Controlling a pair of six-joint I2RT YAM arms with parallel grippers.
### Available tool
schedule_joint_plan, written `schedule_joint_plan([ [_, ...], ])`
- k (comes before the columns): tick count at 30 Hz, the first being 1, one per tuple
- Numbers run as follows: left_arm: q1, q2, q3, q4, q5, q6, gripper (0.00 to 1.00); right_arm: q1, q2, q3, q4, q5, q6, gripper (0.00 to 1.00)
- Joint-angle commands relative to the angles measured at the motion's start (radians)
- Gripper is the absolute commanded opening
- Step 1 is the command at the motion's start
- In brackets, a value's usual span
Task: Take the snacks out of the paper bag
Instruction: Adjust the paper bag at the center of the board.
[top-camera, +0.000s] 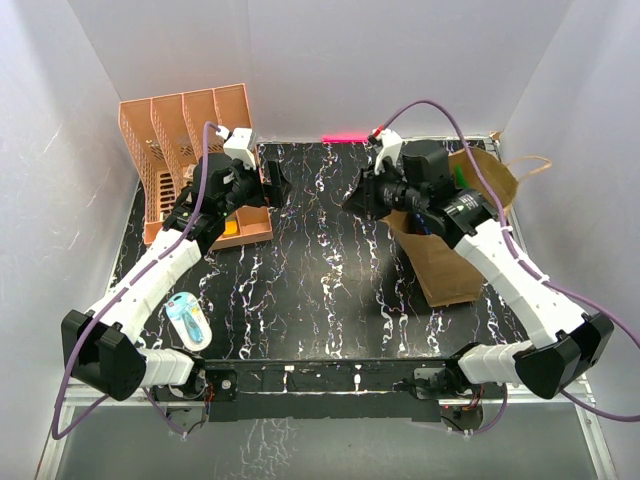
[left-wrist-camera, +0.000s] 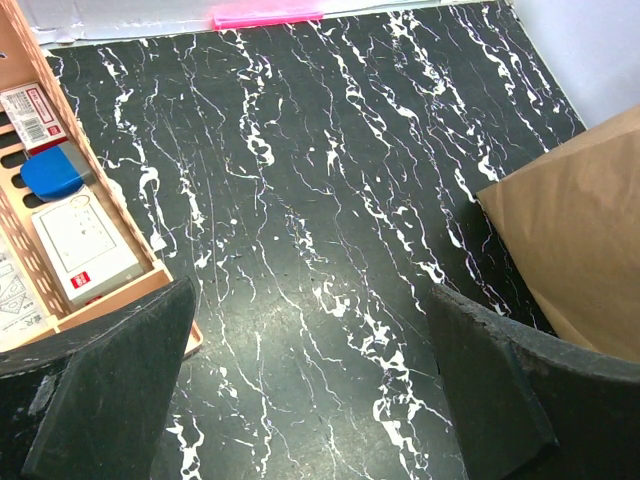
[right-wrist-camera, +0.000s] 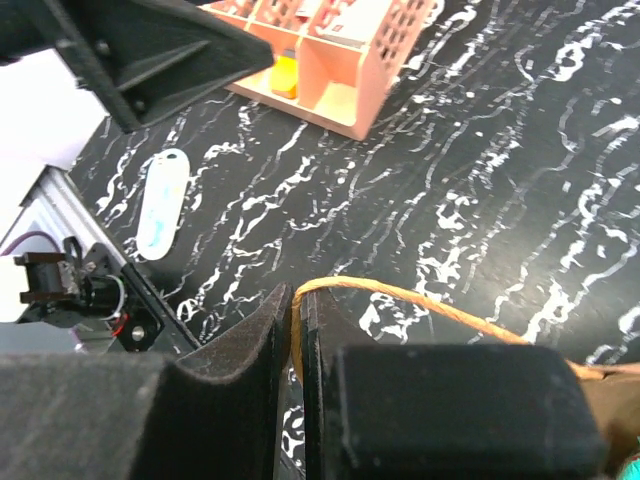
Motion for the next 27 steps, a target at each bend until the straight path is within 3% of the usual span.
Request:
schedule_joint_plan([
  [1,-0.005,-0.009,0.009,0.009,-0.014,-0.005,0.98,0.066,0.011,0.039,0.168,-0.011,0.093,0.11],
  [8,-0.005,-0.018,0.013,0.002,-0.024,-0.004,0.98,0.142,0.049,0.044,0.277,0.002,0.168,0.11],
  [11,-0.005,-0.019,0.013,0.001,-0.028,-0.005,0.98,0.147,0.057,0.058,0.26,0.035,0.17,0.17],
  [13,-0.006,-0.021,0.013,0.001,-0.031,-0.004,0.98,0.146,0.051,0.081,0.177,0.114,0.145,0.26],
  [17,-0.005,-0.02,0.014,-0.002,-0.032,-0.004,0.98,0.147,-0.015,0.117,0.008,0.341,0.093,0.6],
  [21,-0.005,-0.019,0.017,-0.004,-0.029,-0.007,0.98,0.146,-0.136,0.126,-0.099,0.55,0.058,0.79],
  [27,-0.005,-0.012,0.019,-0.007,-0.018,-0.014,0.98,0.146,-0.336,0.071,-0.114,0.86,0.013,0.88],
])
